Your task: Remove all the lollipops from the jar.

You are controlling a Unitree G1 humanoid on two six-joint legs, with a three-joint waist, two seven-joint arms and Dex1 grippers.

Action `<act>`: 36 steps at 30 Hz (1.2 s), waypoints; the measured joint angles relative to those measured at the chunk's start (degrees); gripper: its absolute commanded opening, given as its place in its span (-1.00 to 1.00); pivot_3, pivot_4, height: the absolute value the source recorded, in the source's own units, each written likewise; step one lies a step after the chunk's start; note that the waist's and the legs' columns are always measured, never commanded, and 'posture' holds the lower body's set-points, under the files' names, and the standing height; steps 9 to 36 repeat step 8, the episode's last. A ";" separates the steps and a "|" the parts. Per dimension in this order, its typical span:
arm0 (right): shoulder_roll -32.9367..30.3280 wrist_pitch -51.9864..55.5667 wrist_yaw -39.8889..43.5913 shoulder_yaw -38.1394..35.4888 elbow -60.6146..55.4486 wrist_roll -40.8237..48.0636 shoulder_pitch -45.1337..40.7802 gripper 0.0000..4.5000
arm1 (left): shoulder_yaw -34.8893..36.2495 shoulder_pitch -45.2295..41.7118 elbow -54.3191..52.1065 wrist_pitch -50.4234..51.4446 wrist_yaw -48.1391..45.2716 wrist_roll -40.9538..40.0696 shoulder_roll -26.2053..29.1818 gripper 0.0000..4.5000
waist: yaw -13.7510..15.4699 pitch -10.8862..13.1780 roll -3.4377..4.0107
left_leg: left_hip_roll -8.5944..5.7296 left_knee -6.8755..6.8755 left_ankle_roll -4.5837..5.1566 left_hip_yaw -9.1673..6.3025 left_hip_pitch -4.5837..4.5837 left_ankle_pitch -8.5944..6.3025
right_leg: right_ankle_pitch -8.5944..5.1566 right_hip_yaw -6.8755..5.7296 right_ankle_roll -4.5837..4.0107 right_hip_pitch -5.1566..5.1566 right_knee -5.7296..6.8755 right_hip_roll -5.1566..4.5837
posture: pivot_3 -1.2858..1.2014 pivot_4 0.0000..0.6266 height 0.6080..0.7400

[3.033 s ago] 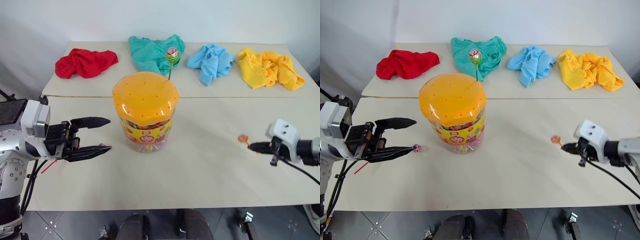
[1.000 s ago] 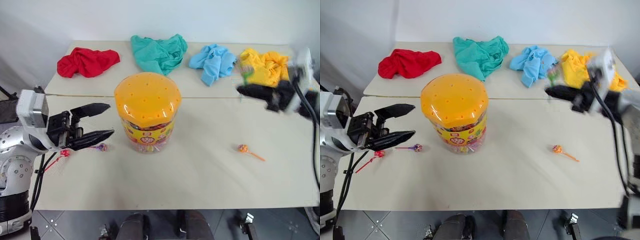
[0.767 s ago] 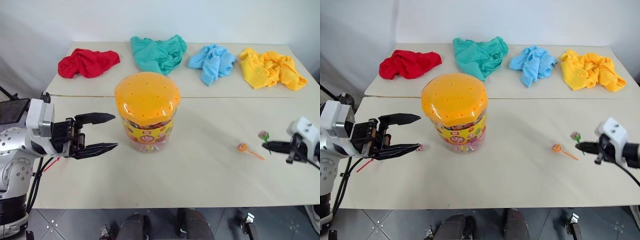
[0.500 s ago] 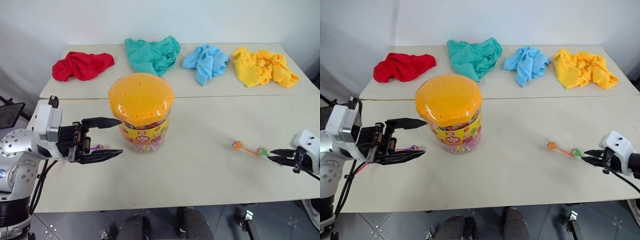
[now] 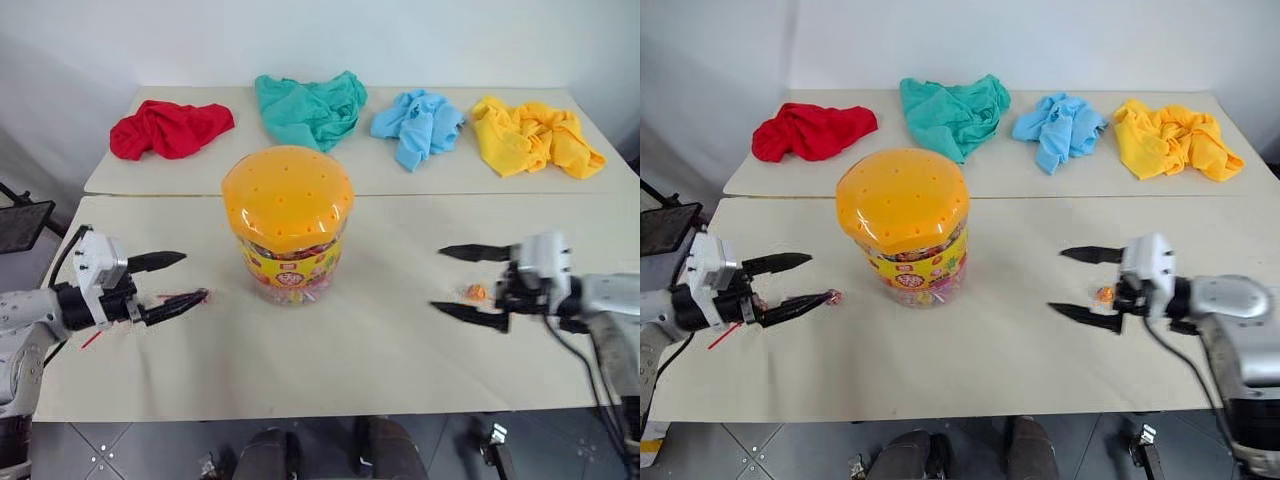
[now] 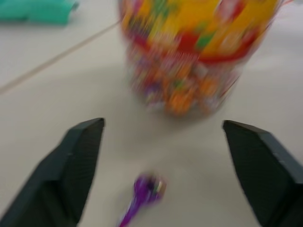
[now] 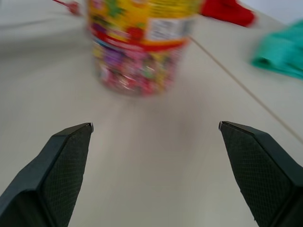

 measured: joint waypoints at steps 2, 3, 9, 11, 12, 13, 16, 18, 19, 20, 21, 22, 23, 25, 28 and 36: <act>2.95 -2.58 -0.83 2.87 1.07 -2.69 -0.47 1.00 | 0.05 2.96 -1.33 -1.35 1.07 1.26 -1.20 0.99 | 0.21 0.00 0.00 | -0.02 0.00 -0.02 -0.05 -0.05 -0.05 | 0.01 0.00 0.01 -0.02 -0.02 -0.02 | 0.03 -0.52 1.00; 3.77 -3.95 -0.92 4.01 2.04 -3.99 -0.52 1.00 | 0.14 4.05 -2.17 -1.44 2.02 1.54 -1.68 0.99 | 0.34 0.00 0.00 | -0.02 0.00 -0.04 -0.07 -0.04 -0.08 | 0.01 0.00 0.01 -0.01 0.00 -0.02 | 0.03 -0.52 1.00; 6.83 -10.99 -1.45 6.05 5.91 -8.59 0.06 1.00 | 2.20 7.83 -8.11 -1.51 8.07 1.60 -6.33 0.99 | 1.05 0.00 0.00 | 0.02 0.00 -0.04 -0.07 -0.03 -0.07 | 0.01 -0.09 0.01 0.02 -0.03 0.04 | 0.03 -0.52 1.00; 6.83 -10.99 -1.45 6.05 5.91 -8.59 0.06 1.00 | 2.20 7.83 -8.11 -1.51 8.07 1.60 -6.33 0.99 | 1.05 0.00 0.00 | 0.02 0.00 -0.04 -0.07 -0.03 -0.07 | 0.01 -0.09 0.01 0.02 -0.03 0.04 | 0.03 -0.52 1.00; 6.83 -10.99 -1.45 6.05 5.91 -8.59 0.06 1.00 | 2.20 7.83 -8.11 -1.51 8.07 1.60 -6.33 0.99 | 1.05 0.00 0.00 | 0.02 0.00 -0.04 -0.07 -0.03 -0.07 | 0.01 -0.09 0.01 0.02 -0.03 0.04 | 0.03 -0.52 1.00; 6.83 -10.99 -1.45 6.05 5.91 -8.59 0.06 1.00 | 2.20 7.83 -8.11 -1.51 8.07 1.60 -6.33 0.99 | 1.05 0.00 0.00 | 0.02 0.00 -0.04 -0.07 -0.03 -0.07 | 0.01 -0.09 0.01 0.02 -0.03 0.04 | 0.03 -0.52 1.00; 6.83 -10.99 -1.45 6.05 5.91 -8.59 0.06 1.00 | 2.20 7.83 -8.11 -1.51 8.07 1.60 -6.33 0.99 | 1.05 0.00 0.00 | 0.02 0.00 -0.04 -0.07 -0.03 -0.07 | 0.01 -0.09 0.01 0.02 -0.03 0.04 | 0.03 -0.52 1.00; 6.83 -10.99 -1.45 6.05 5.91 -8.59 0.06 1.00 | 2.20 7.83 -8.11 -1.51 8.07 1.60 -6.33 0.99 | 1.05 0.00 0.00 | 0.02 0.00 -0.04 -0.07 -0.03 -0.07 | 0.01 -0.09 0.01 0.02 -0.03 0.04 | 0.03 -0.52 1.00; 6.83 -10.99 -1.45 6.05 5.91 -8.59 0.06 1.00 | 2.20 7.83 -8.11 -1.51 8.07 1.60 -6.33 0.99 | 1.05 0.00 0.00 | 0.02 0.00 -0.04 -0.07 -0.03 -0.07 | 0.01 -0.09 0.01 0.02 -0.03 0.04 | 0.03 -0.52 1.00; 6.83 -10.99 -1.45 6.05 5.91 -8.59 0.06 1.00 | 2.20 7.83 -8.11 -1.51 8.07 1.60 -6.33 0.99 | 1.05 0.00 0.00 | 0.02 0.00 -0.04 -0.07 -0.03 -0.07 | 0.01 -0.09 0.01 0.02 -0.03 0.04 | 0.03 -0.52 1.00; 6.83 -10.99 -1.45 6.05 5.91 -8.59 0.06 1.00 | 2.20 7.83 -8.11 -1.51 8.07 1.60 -6.33 0.99 | 1.05 0.00 0.00 | 0.02 0.00 -0.04 -0.07 -0.03 -0.07 | 0.01 -0.09 0.01 0.02 -0.03 0.04 | 0.03 -0.52 1.00; 6.83 -10.99 -1.45 6.05 5.91 -8.59 0.06 1.00 | 2.20 7.83 -8.11 -1.51 8.07 1.60 -6.33 0.99 | 1.05 0.00 0.00 | 0.02 0.00 -0.04 -0.07 -0.03 -0.07 | 0.01 -0.09 0.01 0.02 -0.03 0.04 | 0.03 -0.52 1.00; 6.83 -10.99 -1.45 6.05 5.91 -8.59 0.06 1.00 | 2.20 7.83 -8.11 -1.51 8.07 1.60 -6.33 0.99 | 1.05 0.00 0.00 | 0.02 0.00 -0.04 -0.07 -0.03 -0.07 | 0.01 -0.09 0.01 0.02 -0.03 0.04 | 0.03 -0.52 1.00; 6.83 -10.99 -1.45 6.05 5.91 -8.59 0.06 1.00 | 2.20 7.83 -8.11 -1.51 8.07 1.60 -6.33 0.99 | 1.05 0.00 0.00 | 0.02 0.00 -0.04 -0.07 -0.03 -0.07 | 0.01 -0.09 0.01 0.02 -0.03 0.04 | 0.03 -0.52 1.00; 6.83 -10.99 -1.45 6.05 5.91 -8.59 0.06 1.00 | 2.20 7.83 -8.11 -1.51 8.07 1.60 -6.33 0.99 | 1.05 0.00 0.00 | 0.02 0.00 -0.04 -0.07 -0.03 -0.07 | 0.01 -0.09 0.01 0.02 -0.03 0.04 | 0.03 -0.52 1.00; 6.83 -10.99 -1.45 6.05 5.91 -8.59 0.06 1.00 | 2.20 7.83 -8.11 -1.51 8.07 1.60 -6.33 0.99 | 1.05 0.00 0.00 | 0.02 0.00 -0.04 -0.07 -0.03 -0.07 | 0.01 -0.09 0.01 0.02 -0.03 0.04 | 0.03 -0.52 1.00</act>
